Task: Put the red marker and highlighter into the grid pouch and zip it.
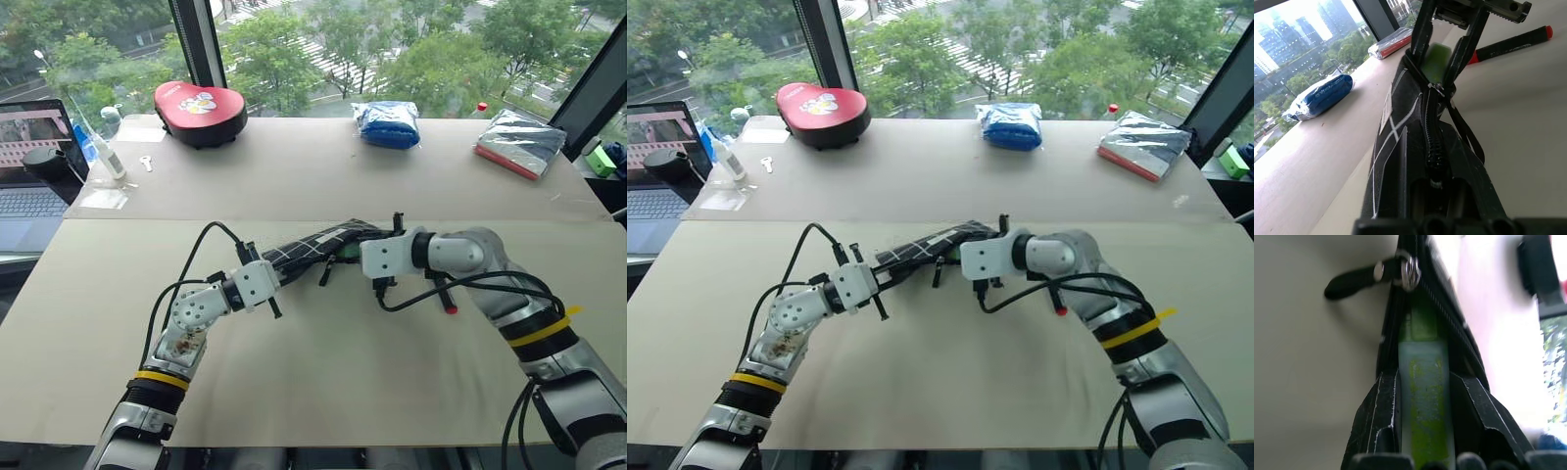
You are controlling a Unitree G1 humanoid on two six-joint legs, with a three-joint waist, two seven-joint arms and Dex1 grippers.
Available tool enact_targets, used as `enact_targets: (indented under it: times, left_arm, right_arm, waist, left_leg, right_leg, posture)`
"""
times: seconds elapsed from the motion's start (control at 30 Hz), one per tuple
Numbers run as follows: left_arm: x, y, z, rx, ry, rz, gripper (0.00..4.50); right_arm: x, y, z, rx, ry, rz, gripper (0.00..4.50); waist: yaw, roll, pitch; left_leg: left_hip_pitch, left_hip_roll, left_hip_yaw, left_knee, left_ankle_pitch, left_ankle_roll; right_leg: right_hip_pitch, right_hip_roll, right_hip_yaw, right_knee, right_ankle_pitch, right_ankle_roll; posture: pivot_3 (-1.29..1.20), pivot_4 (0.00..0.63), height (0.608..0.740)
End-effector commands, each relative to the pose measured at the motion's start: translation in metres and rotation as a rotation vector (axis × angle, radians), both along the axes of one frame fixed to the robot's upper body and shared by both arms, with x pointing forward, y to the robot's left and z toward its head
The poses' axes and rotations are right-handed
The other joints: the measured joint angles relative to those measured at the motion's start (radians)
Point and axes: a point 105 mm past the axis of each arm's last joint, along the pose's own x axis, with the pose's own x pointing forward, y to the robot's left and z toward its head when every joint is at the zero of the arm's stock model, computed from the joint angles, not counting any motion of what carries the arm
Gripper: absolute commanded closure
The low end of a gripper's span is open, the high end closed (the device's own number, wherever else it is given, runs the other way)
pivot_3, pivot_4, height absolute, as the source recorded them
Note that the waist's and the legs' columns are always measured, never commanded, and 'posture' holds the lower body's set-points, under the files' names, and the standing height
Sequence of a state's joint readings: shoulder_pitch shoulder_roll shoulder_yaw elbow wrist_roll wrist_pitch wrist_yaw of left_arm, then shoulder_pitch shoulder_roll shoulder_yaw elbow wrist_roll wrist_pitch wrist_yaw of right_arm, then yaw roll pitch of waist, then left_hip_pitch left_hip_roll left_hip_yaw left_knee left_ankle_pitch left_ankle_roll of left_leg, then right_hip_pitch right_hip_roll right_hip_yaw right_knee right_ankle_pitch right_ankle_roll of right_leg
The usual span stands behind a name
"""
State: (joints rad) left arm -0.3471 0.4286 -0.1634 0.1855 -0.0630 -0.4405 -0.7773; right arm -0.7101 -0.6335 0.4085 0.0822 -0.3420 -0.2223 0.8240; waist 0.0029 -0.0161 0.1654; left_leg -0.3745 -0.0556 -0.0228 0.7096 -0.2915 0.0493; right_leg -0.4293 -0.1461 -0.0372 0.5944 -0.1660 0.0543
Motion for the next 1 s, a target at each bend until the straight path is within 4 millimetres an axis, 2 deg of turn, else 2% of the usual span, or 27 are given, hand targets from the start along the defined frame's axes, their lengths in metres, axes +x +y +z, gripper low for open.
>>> enact_targets:
  times: [0.03,0.13,0.23,0.27,0.37,0.5,0.67,0.7,0.77,0.83,0.9,0.93,1.0]
  left_arm:
    - [-0.001,0.000,0.014,-0.009,-0.057,-0.017,4.50]
    - [-0.002,0.000,0.015,-0.009,-0.059,-0.016,4.50]
    - [-0.002,0.001,0.015,-0.008,-0.061,-0.016,4.50]
    - [-0.002,0.001,0.015,-0.008,-0.061,-0.016,4.50]
    - [-0.002,0.001,0.015,-0.008,-0.061,-0.017,4.50]
    - [-0.001,0.001,0.017,-0.025,-0.054,-0.016,4.50]
    - [0.004,0.002,0.021,-0.063,-0.041,0.005,4.50]
    - [0.004,0.002,0.021,-0.061,-0.042,0.005,4.50]
    - [0.004,0.002,0.021,-0.059,-0.042,0.005,4.50]
    - [0.004,0.003,0.021,-0.058,-0.041,0.007,4.50]
    - [0.004,0.003,0.020,-0.056,-0.040,0.010,4.50]
    - [0.004,0.003,0.020,-0.055,-0.039,0.011,4.50]
    - [0.004,0.004,0.020,-0.056,-0.038,0.015,4.50]
  right_arm:
    - [0.000,0.013,0.015,0.015,-0.157,0.091,3.49]
    - [0.002,0.017,0.017,0.060,-0.187,0.105,3.49]
    - [-0.001,0.014,0.010,0.083,-0.108,0.110,3.49]
    - [-0.004,0.012,0.006,0.079,-0.073,0.114,2.48]
    - [0.005,0.002,0.013,0.087,-0.154,0.075,1.59]
    - [0.009,-0.008,0.021,0.118,-0.172,0.045,1.59]
    - [0.006,-0.032,0.039,0.220,-0.060,-0.007,1.59]
    - [0.003,-0.038,0.043,0.251,-0.010,-0.026,1.59]
    - [-0.007,-0.058,0.039,0.310,0.222,-0.104,1.59]
    - [-0.036,-0.077,0.038,0.392,0.516,-0.134,1.59]
    - [-0.062,-0.086,0.050,0.526,0.733,-0.130,1.59]
    - [-0.068,-0.089,0.054,0.568,0.784,-0.136,1.59]
    - [-0.066,-0.100,0.057,0.636,0.766,-0.229,1.59]
  waist:
    - [0.000,0.000,0.000]
    - [-0.002,0.000,0.000]
    - [-0.004,0.000,0.000]
    - [-0.005,0.000,0.000]
    - [-0.007,0.000,0.000]
    - [-0.008,0.000,0.000]
    - [-0.009,0.000,0.000]
    - [-0.008,0.000,0.000]
    - [-0.007,0.000,0.000]
    - [0.007,0.000,0.000]
    - [0.011,0.000,0.000]
    - [0.010,0.000,0.000]
    - [0.004,0.000,0.000]
  left_leg:
    - [0.000,0.000,0.000,0.000,0.000,0.000]
    - [-0.001,0.000,0.000,0.000,0.000,0.000]
    - [-0.001,0.000,0.000,0.000,0.000,0.000]
    - [-0.002,0.000,0.000,0.000,0.000,-0.001]
    - [-0.003,0.000,0.000,0.000,0.000,-0.001]
    - [-0.007,0.000,0.000,0.000,0.001,-0.001]
    - [-0.009,-0.001,0.000,0.000,0.001,-0.002]
    - [-0.010,0.000,0.000,0.000,0.001,-0.002]
    - [-0.010,0.000,0.000,0.000,0.001,-0.002]
    - [-0.011,0.000,0.000,0.000,0.001,-0.001]
    - [-0.012,0.001,-0.001,0.000,0.000,0.001]
    - [-0.013,0.001,-0.001,0.000,-0.001,0.003]
    - [-0.013,0.001,-0.001,0.001,-0.002,0.004]
  right_leg:
    - [0.000,0.000,0.000,0.000,0.000,0.000]
    - [0.000,0.000,0.000,0.000,0.000,0.000]
    - [-0.001,0.000,0.000,0.000,0.000,0.000]
    - [-0.002,0.000,0.000,0.000,0.000,0.000]
    - [-0.003,0.000,0.000,0.000,0.000,0.000]
    - [-0.008,0.000,0.000,0.001,0.000,0.000]
    - [-0.009,0.000,0.000,0.001,0.000,-0.001]
    - [-0.009,0.000,0.000,0.000,0.000,-0.001]
    - [-0.008,0.000,0.000,0.001,0.000,-0.001]
    - [-0.008,0.000,0.000,0.001,0.000,-0.001]
    - [-0.008,0.000,-0.001,0.000,0.001,-0.001]
    - [-0.008,0.000,-0.001,0.000,0.001,-0.001]
    - [-0.008,-0.001,0.000,0.000,0.001,-0.001]
  posture:
    - [0.00,0.150,0.740]
    - [0.00,0.150,0.740]
    - [0.00,0.150,0.740]
    - [0.00,0.150,0.740]
    - [0.00,0.150,0.740]
    - [0.00,0.150,0.740]
    - [0.00,0.150,0.740]
    - [0.00,0.150,0.740]
    - [0.00,0.150,0.740]
    - [0.00,0.150,0.740]
    - [0.00,0.150,0.740]
    - [0.00,0.150,0.740]
    - [0.00,0.150,0.740]
